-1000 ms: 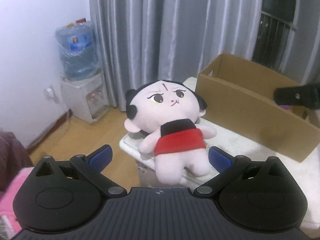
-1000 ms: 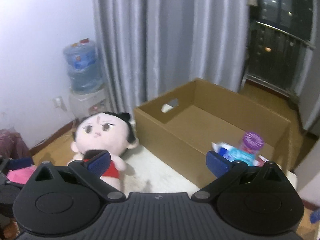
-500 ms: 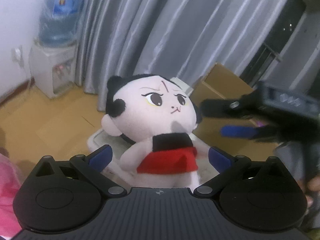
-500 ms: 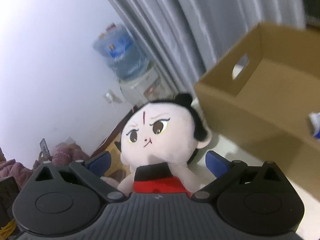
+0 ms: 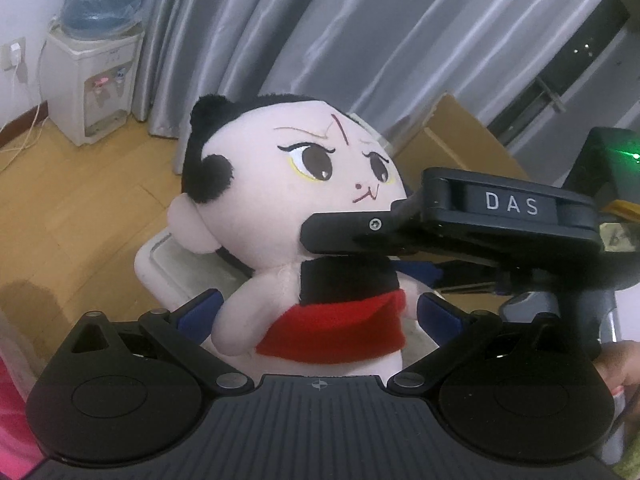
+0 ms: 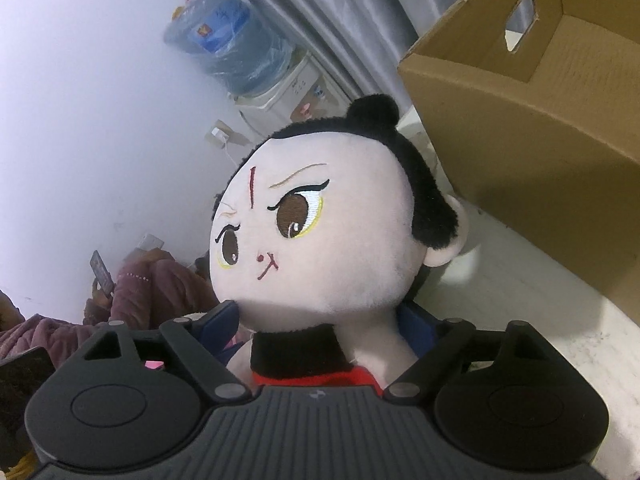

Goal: Organize objects
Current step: 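Close the right gripper on the plush doll's head, then lift the plush doll off the cabinet with the right gripper, then carry the plush doll with the right gripper over the box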

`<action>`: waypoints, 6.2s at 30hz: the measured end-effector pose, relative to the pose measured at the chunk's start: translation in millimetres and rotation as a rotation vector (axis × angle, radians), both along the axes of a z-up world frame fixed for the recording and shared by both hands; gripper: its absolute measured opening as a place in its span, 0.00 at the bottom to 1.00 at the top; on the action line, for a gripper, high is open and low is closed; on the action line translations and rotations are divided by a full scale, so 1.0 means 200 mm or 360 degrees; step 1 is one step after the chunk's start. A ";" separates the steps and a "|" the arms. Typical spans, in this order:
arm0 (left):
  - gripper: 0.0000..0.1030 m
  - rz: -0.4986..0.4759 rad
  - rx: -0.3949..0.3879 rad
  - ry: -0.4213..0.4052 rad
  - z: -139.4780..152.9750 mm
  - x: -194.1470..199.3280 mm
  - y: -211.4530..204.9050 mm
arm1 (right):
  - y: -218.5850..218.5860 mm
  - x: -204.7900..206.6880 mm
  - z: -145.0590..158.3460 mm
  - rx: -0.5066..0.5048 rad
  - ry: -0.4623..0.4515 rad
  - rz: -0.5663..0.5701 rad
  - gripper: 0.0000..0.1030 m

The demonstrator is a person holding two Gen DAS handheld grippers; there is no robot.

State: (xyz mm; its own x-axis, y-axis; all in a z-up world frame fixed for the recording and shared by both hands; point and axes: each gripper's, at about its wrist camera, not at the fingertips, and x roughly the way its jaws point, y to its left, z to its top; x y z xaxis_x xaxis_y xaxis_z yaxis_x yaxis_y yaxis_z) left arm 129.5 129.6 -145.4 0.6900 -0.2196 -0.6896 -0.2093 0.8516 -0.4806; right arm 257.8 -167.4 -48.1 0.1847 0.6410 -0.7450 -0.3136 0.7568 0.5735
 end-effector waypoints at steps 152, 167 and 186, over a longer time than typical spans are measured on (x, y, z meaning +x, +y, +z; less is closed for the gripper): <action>1.00 -0.0419 -0.0135 0.0110 0.02 0.01 -0.66 | -0.94 -0.45 0.01 0.0138 0.0247 -0.0670 1.00; 1.00 -0.0423 -0.0131 0.0101 0.02 0.00 -0.65 | -0.95 -0.45 -0.03 0.0172 0.0272 -0.0672 1.00; 1.00 -0.0408 -0.0341 0.0179 -0.07 0.01 -0.58 | -1.03 -0.44 -0.07 0.0218 0.0309 -0.0761 0.99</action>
